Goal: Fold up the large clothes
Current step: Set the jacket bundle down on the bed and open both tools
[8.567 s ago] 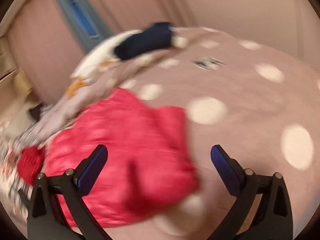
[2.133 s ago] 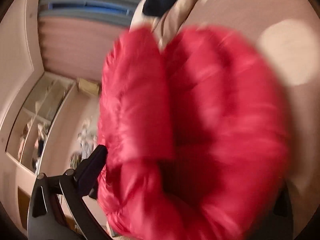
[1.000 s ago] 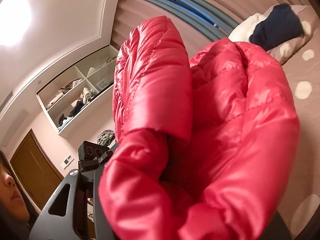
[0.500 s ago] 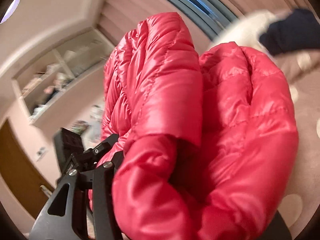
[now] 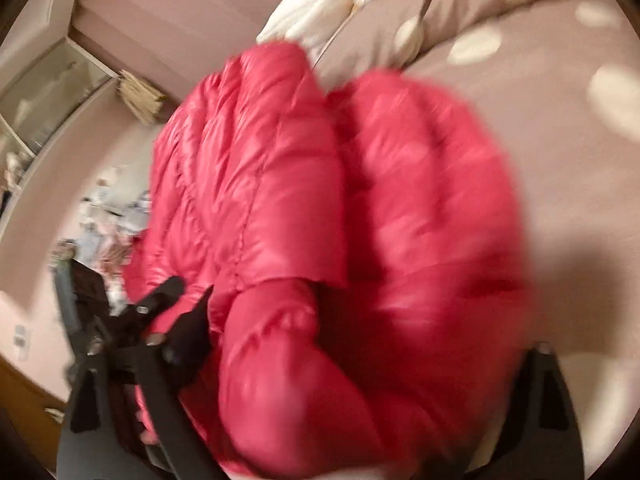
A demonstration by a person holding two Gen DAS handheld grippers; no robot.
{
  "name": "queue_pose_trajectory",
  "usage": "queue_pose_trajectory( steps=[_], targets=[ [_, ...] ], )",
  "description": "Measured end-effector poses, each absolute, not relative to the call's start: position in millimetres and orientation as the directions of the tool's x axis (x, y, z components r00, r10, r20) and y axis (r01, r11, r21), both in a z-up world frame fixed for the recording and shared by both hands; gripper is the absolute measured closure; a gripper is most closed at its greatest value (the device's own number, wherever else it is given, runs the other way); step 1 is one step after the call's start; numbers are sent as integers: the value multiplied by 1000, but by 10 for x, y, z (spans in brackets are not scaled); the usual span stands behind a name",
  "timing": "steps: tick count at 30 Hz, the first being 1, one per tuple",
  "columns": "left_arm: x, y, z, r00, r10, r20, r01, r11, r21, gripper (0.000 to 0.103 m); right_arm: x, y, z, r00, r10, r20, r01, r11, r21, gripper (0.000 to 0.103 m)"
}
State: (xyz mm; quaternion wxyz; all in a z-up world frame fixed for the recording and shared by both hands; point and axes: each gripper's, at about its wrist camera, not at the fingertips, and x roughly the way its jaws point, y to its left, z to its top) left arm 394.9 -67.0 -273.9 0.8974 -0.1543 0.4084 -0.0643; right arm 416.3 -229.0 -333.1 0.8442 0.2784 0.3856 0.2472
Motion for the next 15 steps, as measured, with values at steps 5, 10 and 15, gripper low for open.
queue_pose_trajectory(
  steps=[5, 10, 15],
  targets=[
    [3209, -598, -2224, 796, 166, -583, -195, 981, 13, 0, 3817, -2655, -2966, 661, 525, -536, -161, 797, 582, 5],
    [2460, -796, -1555, 861, 285, -420, -256, 958, 126, 0, 3216, -2869, -2317, 792, 349, -501, -132, 899, 417, 2],
    [2136, -831, -1221, 884, 226, -408, -218, 974, 67, 0, 2531, -2881, -1712, 857, 222, -466, -126, 965, 229, 0]
  ],
)
